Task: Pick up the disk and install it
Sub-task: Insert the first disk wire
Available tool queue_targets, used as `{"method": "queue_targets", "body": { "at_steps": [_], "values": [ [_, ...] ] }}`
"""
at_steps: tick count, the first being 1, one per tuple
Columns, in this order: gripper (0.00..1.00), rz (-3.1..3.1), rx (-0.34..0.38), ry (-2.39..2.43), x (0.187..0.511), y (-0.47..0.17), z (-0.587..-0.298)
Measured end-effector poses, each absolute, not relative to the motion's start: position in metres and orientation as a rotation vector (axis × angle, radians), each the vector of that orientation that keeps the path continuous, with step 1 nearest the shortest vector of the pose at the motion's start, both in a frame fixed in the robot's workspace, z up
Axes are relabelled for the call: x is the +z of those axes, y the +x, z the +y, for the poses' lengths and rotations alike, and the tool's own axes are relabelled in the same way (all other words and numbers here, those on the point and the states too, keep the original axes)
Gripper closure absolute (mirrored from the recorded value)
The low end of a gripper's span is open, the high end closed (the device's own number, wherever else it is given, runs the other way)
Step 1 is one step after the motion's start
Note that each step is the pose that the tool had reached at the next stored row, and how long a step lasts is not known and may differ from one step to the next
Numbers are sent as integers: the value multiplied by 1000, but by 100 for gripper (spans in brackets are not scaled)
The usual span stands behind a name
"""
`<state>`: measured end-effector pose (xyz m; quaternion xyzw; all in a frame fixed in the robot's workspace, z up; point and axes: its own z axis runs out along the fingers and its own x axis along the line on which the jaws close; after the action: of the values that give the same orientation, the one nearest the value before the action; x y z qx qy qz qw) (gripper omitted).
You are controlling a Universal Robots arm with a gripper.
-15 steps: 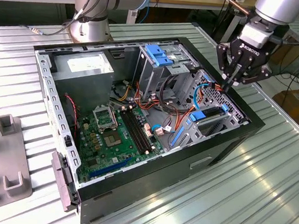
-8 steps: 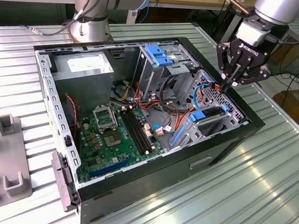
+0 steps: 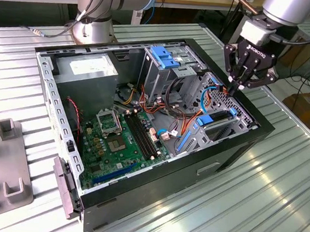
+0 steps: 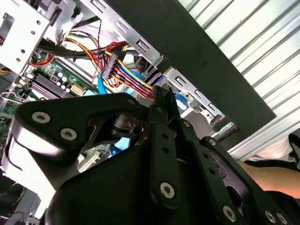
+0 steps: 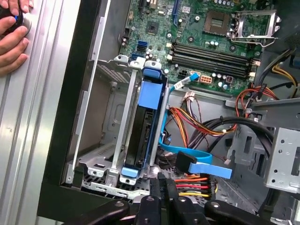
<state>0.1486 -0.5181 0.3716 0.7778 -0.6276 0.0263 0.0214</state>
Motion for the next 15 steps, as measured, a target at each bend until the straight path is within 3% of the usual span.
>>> {"method": "queue_targets", "body": {
  "at_steps": [15],
  "values": [
    [84,-2127,77,2246,371,146,-518]
  ]
}}
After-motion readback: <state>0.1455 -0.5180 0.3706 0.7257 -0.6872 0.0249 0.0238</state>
